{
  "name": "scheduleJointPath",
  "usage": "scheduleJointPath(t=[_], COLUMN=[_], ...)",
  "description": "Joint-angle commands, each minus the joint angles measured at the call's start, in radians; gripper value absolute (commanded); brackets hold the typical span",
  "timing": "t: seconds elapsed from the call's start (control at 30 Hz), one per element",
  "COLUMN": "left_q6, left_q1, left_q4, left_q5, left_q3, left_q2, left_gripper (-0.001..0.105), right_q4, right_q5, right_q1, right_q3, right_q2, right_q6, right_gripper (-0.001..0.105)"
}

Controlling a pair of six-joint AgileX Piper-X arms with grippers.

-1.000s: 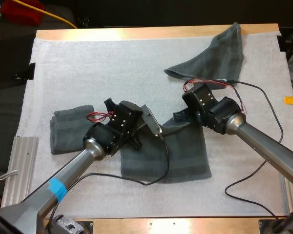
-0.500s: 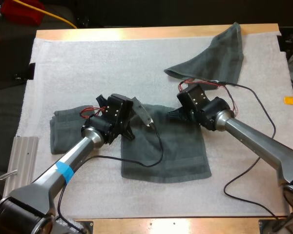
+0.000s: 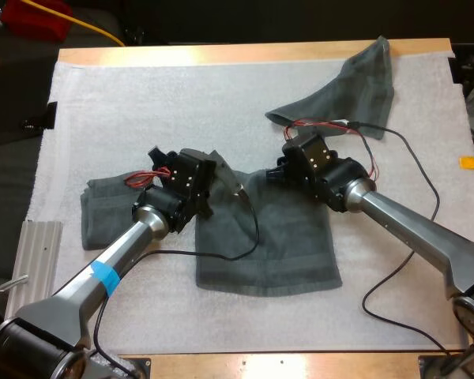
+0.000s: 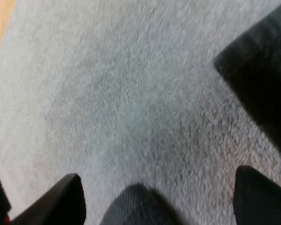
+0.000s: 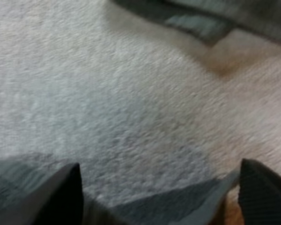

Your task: Pick towel from pile, fold and stack

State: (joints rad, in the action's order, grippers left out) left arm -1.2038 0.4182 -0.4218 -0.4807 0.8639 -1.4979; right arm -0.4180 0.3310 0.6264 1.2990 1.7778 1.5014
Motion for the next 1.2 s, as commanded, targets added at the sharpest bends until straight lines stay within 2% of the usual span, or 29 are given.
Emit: scheduleJointPath(t=[0.0, 0.1, 0.3, 0.6, 0.9, 0.97, 1.17], left_q6=[-0.023, -0.056, -0.064, -0.192, -0.346, -0.381, -0.444], left_q1=[0.0, 0.0, 0.0, 0.0, 0.0, 0.0, 0.0], left_q4=[-0.015, -0.041, -0.097, -0.261, -0.439, -0.491, -0.593], left_q5=[-0.018, -0.016, -0.016, 0.015, 0.13, 0.178, 0.251], left_q3=[0.006, 0.006, 0.006, 0.006, 0.006, 0.006, 0.006], left_q2=[0.016, 0.041, 0.131, 0.302, 0.469, 0.51, 0.599], left_gripper=[0.064, 0.064, 0.064, 0.064, 0.064, 0.064, 0.064], right_q4=[-0.005, -0.012, -0.072, -0.265, -0.444, -0.485, -0.577], right_q5=[0.021, 0.031, 0.032, 0.024, -0.047, -0.06, -0.112], right_q1=[-0.006, -0.006, -0.006, -0.005, -0.005, -0.005, -0.005], right_q3=[0.001, 0.001, 0.001, 0.001, 0.001, 0.001, 0.001], right_q2=[-0.012, -0.036, -0.112, -0.237, -0.366, -0.4, -0.48], right_q6=[0.031, 0.058, 0.072, 0.072, 0.066, 0.066, 0.042], right_gripper=[0.07, 0.07, 0.07, 0.07, 0.07, 0.07, 0.07])
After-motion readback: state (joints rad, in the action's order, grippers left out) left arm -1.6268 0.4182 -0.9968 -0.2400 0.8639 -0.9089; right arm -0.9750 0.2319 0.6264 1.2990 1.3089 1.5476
